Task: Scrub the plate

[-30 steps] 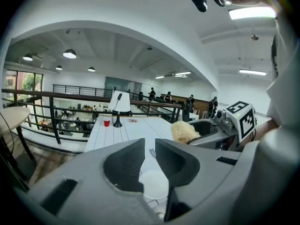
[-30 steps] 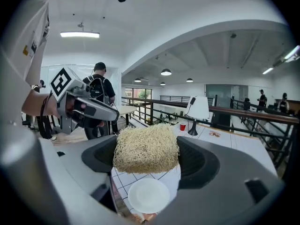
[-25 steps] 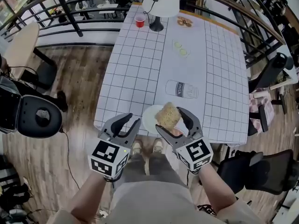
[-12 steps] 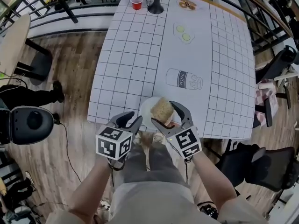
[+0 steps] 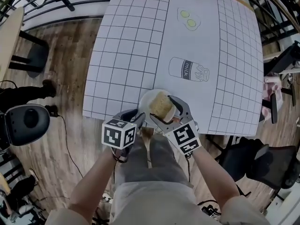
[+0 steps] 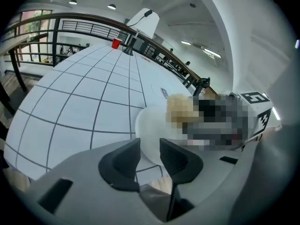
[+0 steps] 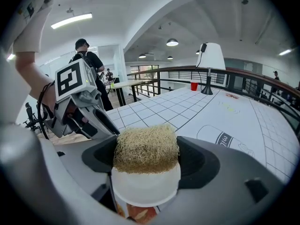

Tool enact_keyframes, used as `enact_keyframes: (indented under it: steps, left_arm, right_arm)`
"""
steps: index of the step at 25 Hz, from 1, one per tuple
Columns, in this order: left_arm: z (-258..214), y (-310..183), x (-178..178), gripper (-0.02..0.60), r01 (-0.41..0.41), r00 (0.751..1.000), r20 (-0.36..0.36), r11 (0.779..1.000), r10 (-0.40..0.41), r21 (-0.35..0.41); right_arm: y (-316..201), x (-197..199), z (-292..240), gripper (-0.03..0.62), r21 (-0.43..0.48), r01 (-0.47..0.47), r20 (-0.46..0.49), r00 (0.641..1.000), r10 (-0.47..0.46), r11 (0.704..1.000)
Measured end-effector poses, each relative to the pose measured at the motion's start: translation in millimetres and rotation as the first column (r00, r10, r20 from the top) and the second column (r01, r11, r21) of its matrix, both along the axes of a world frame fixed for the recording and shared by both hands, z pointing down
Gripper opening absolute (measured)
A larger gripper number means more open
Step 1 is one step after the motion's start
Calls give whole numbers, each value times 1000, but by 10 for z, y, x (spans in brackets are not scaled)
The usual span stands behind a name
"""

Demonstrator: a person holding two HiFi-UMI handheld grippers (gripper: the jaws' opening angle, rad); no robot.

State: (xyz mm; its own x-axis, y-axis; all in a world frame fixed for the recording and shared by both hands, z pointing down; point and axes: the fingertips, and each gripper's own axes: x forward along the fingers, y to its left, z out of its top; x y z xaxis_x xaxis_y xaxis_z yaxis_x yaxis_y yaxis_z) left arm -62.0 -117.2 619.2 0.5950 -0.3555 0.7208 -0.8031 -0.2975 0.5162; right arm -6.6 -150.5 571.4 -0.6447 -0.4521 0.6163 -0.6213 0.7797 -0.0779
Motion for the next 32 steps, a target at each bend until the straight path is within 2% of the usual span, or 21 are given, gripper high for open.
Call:
enact_keyframes:
  steps: [6, 10, 16, 20, 26, 29, 32]
  left_arm:
    - [174, 12, -13, 130, 25, 1000, 9, 998, -25, -54]
    - [208, 5, -24, 129, 32, 999, -10, 996, -33, -87]
    - [211, -5, 25, 129, 30, 998, -58, 991, -38, -130]
    - [238, -21, 23, 96, 35, 998, -50, 987, -43, -154]
    - [264, -56, -22, 61, 68, 991, -101, 976, -90, -209]
    - [263, -62, -23, 58, 75, 991, -90, 975, -96, -208]
    - [269, -70, -14, 54, 85, 991, -80, 975, -104, -203]
  right_arm:
    - [-6, -28, 163, 376, -22, 29, -16, 999, -30, 999]
    - [5, -1, 326, 376, -79, 22, -54, 998, -26, 997]
    - [25, 8, 485, 376, -129, -3, -48, 999, -4, 992]
    - [32, 0, 504, 376, -127, -1, -40, 999, -4, 992]
    - [45, -12, 509, 376, -122, 19, -43, 999, -24, 992]
    - [32, -37, 464, 376, -130, 17, -36, 999, -22, 991]
    - [6, -113, 394, 376, -97, 50, -39, 998, -54, 994]
